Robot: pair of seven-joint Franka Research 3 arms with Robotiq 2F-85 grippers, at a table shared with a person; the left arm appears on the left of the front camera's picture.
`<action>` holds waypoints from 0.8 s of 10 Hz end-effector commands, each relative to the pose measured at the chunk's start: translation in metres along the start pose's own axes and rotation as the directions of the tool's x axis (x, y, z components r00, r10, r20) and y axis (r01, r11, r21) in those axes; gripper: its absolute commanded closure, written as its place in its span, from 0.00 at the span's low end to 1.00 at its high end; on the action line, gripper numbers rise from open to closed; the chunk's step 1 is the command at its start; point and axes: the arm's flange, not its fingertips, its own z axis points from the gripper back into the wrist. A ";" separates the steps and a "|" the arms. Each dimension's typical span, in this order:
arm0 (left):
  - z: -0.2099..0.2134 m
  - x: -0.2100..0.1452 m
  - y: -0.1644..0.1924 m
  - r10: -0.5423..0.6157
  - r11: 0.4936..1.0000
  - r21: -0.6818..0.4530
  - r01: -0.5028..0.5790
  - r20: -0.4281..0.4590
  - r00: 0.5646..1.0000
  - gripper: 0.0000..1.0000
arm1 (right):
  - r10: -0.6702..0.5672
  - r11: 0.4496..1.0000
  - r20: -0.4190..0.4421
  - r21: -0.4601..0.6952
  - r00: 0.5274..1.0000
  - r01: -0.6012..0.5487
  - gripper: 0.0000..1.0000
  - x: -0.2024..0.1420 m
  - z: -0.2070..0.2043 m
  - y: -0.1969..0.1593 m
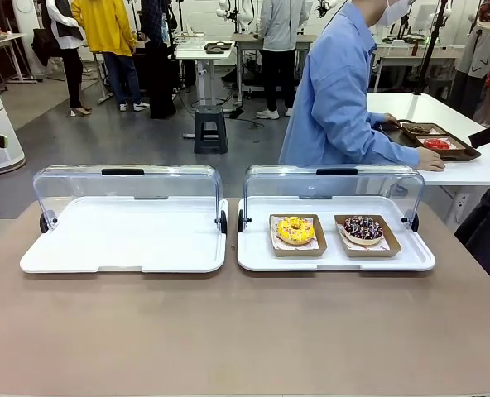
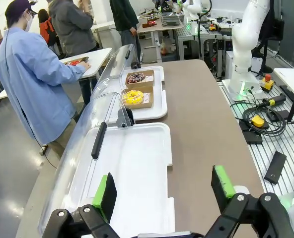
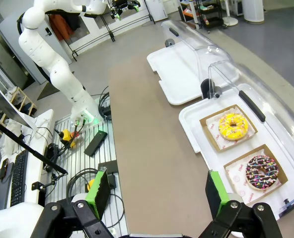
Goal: Provide the desired donut to the person.
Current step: Place the picked Paper togo box onto the Handle tray extended by the person.
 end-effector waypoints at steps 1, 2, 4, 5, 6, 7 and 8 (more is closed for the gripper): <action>0.001 0.001 0.000 -0.008 1.000 0.001 0.008 0.001 1.000 0.00 | 0.014 1.000 0.014 0.009 1.000 -0.014 0.00 0.001 -0.002 0.000; 0.001 0.001 0.000 -0.008 1.000 0.001 0.008 0.001 1.000 0.00 | 0.014 1.000 0.014 0.009 1.000 -0.014 0.00 0.001 -0.002 0.000; 0.001 0.001 0.000 -0.008 1.000 0.001 0.008 0.001 1.000 0.00 | 0.014 1.000 0.014 0.009 1.000 -0.014 0.00 0.001 -0.002 0.000; 0.001 0.001 0.000 -0.008 1.000 0.001 0.008 0.001 1.000 0.00 | 0.014 1.000 0.014 0.009 1.000 -0.014 0.00 0.001 -0.002 0.000; 0.001 0.001 0.000 -0.008 1.000 0.001 0.008 0.001 1.000 0.00 | 0.014 1.000 0.014 0.009 1.000 -0.014 0.00 0.001 -0.002 0.000; 0.001 0.001 0.000 -0.008 1.000 0.001 0.008 0.001 1.000 0.00 | 0.014 1.000 0.014 0.009 1.000 -0.014 0.00 0.001 -0.002 0.000; 0.001 0.001 0.000 -0.008 1.000 0.001 0.008 0.001 1.000 0.00 | 0.014 1.000 0.014 0.009 1.000 -0.014 0.00 0.001 -0.002 0.000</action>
